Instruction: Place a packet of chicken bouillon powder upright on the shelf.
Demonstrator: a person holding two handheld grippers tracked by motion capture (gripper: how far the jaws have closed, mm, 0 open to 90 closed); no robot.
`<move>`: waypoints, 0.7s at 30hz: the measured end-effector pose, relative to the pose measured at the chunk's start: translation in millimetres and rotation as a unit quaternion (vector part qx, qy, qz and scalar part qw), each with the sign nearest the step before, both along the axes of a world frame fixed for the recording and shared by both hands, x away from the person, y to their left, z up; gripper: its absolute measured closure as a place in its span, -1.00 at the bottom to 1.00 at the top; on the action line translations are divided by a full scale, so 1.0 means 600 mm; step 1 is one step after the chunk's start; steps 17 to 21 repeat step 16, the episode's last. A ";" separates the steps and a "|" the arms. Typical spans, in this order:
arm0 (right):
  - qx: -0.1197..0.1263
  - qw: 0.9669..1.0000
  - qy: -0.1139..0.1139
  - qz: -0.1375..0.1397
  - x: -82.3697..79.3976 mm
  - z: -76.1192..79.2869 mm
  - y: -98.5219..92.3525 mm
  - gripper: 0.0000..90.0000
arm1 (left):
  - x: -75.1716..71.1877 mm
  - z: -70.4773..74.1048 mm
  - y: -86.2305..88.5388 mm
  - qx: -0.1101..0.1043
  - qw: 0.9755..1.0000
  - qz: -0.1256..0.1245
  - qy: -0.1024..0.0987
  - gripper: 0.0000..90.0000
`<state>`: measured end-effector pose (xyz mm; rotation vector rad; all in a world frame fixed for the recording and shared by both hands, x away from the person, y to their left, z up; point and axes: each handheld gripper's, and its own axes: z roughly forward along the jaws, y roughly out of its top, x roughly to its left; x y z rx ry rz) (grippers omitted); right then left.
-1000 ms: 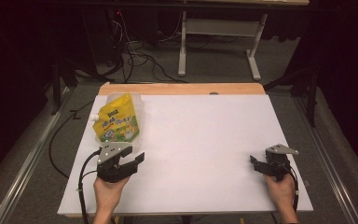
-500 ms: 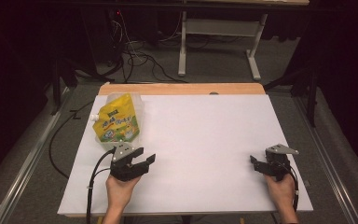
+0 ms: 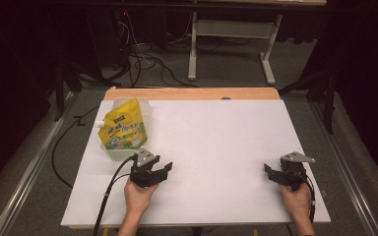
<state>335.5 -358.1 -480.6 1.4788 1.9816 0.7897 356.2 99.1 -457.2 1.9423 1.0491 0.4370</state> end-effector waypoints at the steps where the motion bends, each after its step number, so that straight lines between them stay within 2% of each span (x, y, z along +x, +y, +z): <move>1: 0.000 1.000 -0.002 0.000 0.000 0.000 0.000 -0.30 | 0.003 -0.007 -0.006 0.014 1.000 0.003 -0.002 -0.02; 2: 0.000 1.000 -0.002 0.000 0.000 0.000 0.000 -0.30 | 0.005 -0.012 -0.010 0.027 1.000 0.002 -0.003 -0.03; 9: -0.004 1.000 -0.002 0.002 -0.001 0.000 0.001 -0.30 | 0.022 -0.047 -0.027 0.075 0.997 0.013 0.012 -0.06; 15: -0.005 1.000 -0.002 0.000 -0.002 0.000 0.003 -0.30 | 0.026 -0.048 -0.021 0.058 0.998 0.014 0.024 -0.09; 21: -0.004 1.000 -0.002 0.000 -0.002 0.000 0.003 -0.30 | 0.026 -0.048 -0.022 0.060 0.998 0.014 0.022 -0.09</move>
